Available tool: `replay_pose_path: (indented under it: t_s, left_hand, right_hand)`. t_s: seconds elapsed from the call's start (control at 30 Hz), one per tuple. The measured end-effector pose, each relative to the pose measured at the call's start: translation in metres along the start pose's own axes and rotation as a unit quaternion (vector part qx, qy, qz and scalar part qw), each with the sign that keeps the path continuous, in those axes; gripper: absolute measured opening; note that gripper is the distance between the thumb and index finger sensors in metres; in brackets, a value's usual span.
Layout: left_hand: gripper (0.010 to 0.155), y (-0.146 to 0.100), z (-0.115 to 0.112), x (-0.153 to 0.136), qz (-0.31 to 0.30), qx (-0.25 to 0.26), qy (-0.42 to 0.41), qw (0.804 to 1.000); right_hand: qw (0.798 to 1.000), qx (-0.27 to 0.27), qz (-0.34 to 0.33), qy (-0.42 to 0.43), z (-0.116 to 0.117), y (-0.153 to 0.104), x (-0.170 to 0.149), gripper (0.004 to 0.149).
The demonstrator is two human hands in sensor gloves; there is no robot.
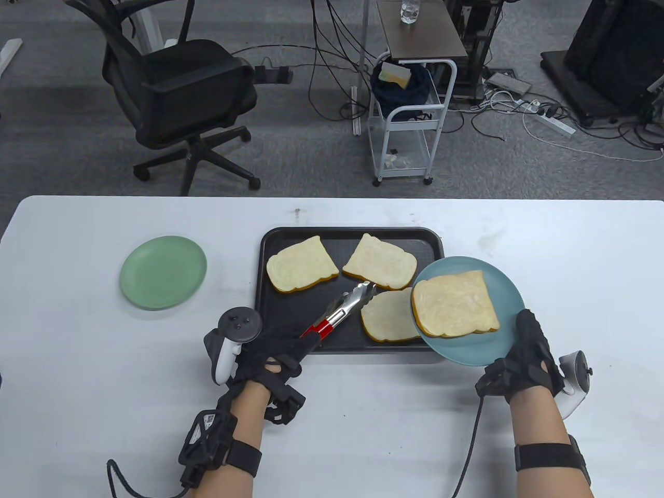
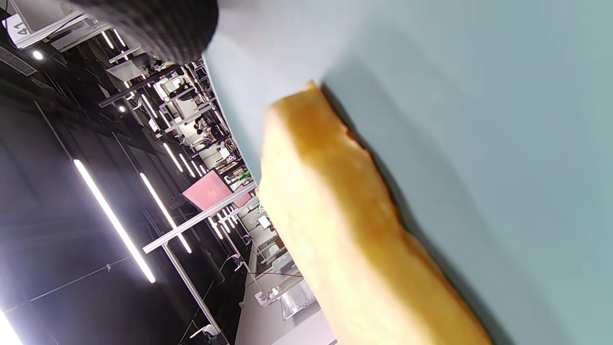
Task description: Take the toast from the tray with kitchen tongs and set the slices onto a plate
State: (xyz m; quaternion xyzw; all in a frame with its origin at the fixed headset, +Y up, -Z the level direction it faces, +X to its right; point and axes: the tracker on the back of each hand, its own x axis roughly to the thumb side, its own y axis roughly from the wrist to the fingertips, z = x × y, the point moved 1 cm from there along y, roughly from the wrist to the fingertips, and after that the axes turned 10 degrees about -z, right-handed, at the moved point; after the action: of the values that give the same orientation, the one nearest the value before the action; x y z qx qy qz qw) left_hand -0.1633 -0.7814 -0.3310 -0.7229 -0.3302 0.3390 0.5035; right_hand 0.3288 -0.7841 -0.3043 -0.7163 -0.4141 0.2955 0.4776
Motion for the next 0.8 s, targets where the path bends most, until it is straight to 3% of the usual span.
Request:
replay_pose_path:
  t_s: [0.53, 0.8]
  left_hand:
    - [0.065, 0.008, -0.015, -0.008, 0.026, -0.062, -0.008, 0.998]
    - [0.061, -0.006, 0.006, -0.019, -0.006, -0.057, -0.14, 0.989]
  right_hand:
    - [1.0, 0.006, 0.002, -0.008, -0.001, 0.002, -0.003, 0.048]
    - [1.0, 0.005, 0.005, -0.012, -0.002, 0.002, -0.004, 0.048]
